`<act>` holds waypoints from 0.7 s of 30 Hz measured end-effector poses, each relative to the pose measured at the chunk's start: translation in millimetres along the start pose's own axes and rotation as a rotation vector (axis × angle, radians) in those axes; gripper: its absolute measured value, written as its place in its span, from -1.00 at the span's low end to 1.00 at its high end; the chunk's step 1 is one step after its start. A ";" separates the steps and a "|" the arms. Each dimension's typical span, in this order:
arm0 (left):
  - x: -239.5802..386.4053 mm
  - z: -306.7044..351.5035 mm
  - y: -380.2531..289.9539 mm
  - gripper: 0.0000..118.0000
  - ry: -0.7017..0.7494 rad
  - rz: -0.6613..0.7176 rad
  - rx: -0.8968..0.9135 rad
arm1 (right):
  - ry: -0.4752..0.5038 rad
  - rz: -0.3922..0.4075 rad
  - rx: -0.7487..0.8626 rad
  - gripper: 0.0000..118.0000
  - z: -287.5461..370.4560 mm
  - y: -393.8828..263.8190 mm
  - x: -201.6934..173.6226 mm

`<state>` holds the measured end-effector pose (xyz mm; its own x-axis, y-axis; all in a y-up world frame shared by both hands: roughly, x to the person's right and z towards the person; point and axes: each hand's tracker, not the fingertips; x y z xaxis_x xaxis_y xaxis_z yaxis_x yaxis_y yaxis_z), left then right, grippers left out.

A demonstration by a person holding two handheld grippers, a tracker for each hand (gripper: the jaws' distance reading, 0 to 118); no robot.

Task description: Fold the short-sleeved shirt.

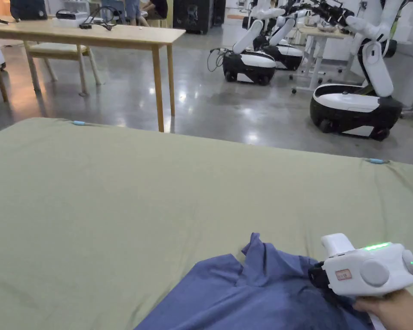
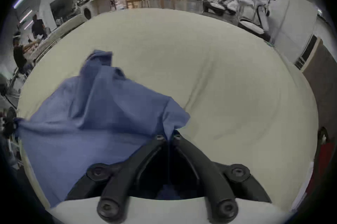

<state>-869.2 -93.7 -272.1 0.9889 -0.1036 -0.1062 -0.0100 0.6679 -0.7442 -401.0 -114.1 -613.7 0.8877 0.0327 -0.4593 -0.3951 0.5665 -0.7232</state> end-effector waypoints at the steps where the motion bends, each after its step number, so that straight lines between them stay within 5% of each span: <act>1: -1.6 -0.2 2.0 -1.00 -0.002 0.005 0.006 | -0.001 0.005 -0.001 -0.97 10.2 -4.3 -2.1; 4: -5.2 -0.1 9.5 -1.00 -0.037 0.028 0.020 | -0.022 0.003 0.045 -0.97 48.7 -18.0 -13.9; 8: -8.2 12.4 42.3 -1.00 -0.046 0.007 0.070 | -0.020 -0.116 0.194 -0.97 127.8 -28.1 -15.9; 17: -7.5 80.8 210.3 -1.00 -0.101 -0.006 0.349 | -0.034 -0.220 0.550 -0.96 343.1 21.7 22.3; 21: -2.6 109.8 289.5 -1.00 -0.029 -0.022 0.463 | -0.146 -0.202 0.700 -0.96 428.1 58.9 41.6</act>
<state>-858.3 180.9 -414.9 0.9919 -0.1054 -0.0705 0.0718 0.9253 -0.3723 -286.0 273.1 -454.6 0.9686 -0.0461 -0.2442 -0.0211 0.9638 -0.2657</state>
